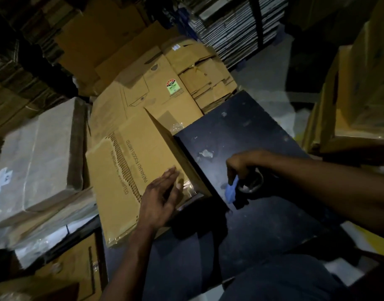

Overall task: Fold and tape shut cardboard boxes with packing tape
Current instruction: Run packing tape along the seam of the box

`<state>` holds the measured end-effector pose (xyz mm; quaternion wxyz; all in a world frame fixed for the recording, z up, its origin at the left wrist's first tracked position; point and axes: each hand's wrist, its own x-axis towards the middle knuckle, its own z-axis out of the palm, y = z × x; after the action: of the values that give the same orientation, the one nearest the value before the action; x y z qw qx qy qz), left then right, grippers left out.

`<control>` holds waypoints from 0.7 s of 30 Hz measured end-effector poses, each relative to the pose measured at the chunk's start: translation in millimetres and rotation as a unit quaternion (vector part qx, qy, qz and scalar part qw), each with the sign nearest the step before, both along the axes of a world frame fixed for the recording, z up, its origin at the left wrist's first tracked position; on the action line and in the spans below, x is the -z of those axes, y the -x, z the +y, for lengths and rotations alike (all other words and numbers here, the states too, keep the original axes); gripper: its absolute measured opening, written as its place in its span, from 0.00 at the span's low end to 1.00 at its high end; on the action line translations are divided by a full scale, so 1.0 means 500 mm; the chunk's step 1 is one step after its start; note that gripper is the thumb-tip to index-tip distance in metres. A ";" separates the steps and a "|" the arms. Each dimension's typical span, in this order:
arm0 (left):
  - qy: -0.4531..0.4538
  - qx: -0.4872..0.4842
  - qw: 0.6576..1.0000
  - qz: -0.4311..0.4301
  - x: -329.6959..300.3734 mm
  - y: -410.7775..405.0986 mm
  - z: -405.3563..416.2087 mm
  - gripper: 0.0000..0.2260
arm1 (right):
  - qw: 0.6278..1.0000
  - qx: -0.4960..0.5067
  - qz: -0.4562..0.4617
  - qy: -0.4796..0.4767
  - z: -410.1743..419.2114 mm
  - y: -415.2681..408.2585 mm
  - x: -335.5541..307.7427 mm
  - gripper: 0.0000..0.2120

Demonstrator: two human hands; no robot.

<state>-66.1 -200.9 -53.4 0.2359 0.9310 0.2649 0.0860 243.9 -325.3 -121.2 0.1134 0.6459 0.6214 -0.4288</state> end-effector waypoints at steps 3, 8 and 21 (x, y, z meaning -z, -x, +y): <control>-0.008 -0.025 1.000 0.002 0.002 -0.016 0.019 0.18 | 0.993 0.093 0.054 -0.042 -0.030 -0.023 0.090 0.22; -0.081 -0.005 0.995 0.061 0.023 -0.029 0.041 0.21 | 0.981 0.169 0.041 -0.086 -0.041 -0.029 0.167 0.26; -0.060 -0.032 0.996 0.058 0.016 -0.106 0.064 0.20 | 0.765 0.385 0.379 -0.351 -0.109 0.130 0.044 0.40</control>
<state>-13.0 -168.9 -61.5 0.1606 0.9380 0.3022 0.0553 179.0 -379.7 -143.4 -0.5403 0.6108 0.4199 -0.3983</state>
